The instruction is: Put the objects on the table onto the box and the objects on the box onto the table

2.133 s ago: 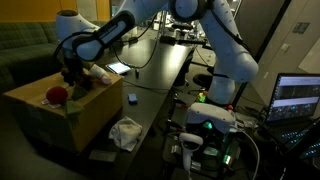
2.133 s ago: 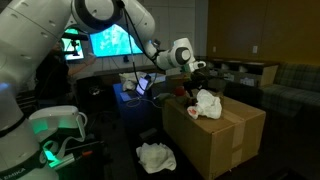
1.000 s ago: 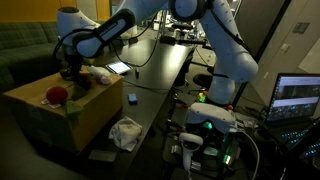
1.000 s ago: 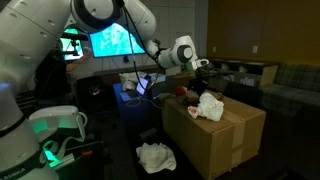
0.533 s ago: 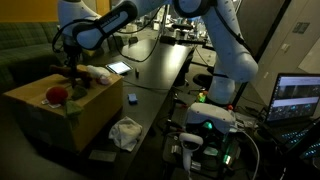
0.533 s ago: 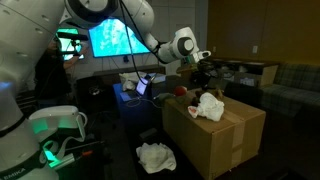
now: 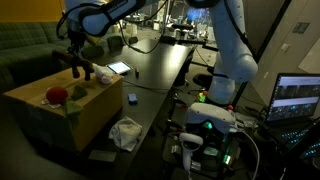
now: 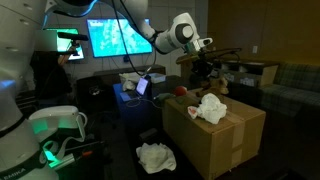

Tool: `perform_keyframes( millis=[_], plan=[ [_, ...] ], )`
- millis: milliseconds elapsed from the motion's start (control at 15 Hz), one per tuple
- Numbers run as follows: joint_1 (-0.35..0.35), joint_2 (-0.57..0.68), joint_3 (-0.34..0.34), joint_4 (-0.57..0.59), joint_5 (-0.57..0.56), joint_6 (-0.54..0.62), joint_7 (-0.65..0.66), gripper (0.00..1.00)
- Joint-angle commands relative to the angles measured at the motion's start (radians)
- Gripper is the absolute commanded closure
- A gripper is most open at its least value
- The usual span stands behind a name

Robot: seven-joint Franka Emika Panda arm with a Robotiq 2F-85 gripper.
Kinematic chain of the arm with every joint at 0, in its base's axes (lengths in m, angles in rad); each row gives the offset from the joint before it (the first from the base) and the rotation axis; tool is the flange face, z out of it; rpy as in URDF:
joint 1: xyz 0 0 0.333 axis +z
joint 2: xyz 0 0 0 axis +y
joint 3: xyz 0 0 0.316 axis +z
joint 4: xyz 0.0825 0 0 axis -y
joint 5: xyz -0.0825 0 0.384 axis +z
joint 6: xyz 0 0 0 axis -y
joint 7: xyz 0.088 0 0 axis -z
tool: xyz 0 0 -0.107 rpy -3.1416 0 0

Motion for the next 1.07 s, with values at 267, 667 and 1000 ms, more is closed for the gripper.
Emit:
perform_keyframes(
  millis=[267,667,1000],
  plan=[
    [-0.057,-0.267,0.061,-0.258,0.035,0.020,-0.097,0.99],
    [-0.108,-0.442,0.116,-0.482,0.155,0.014,-0.249,0.99],
    [-0.118,-0.543,0.117,-0.652,0.209,0.010,-0.351,0.99]
  ],
)
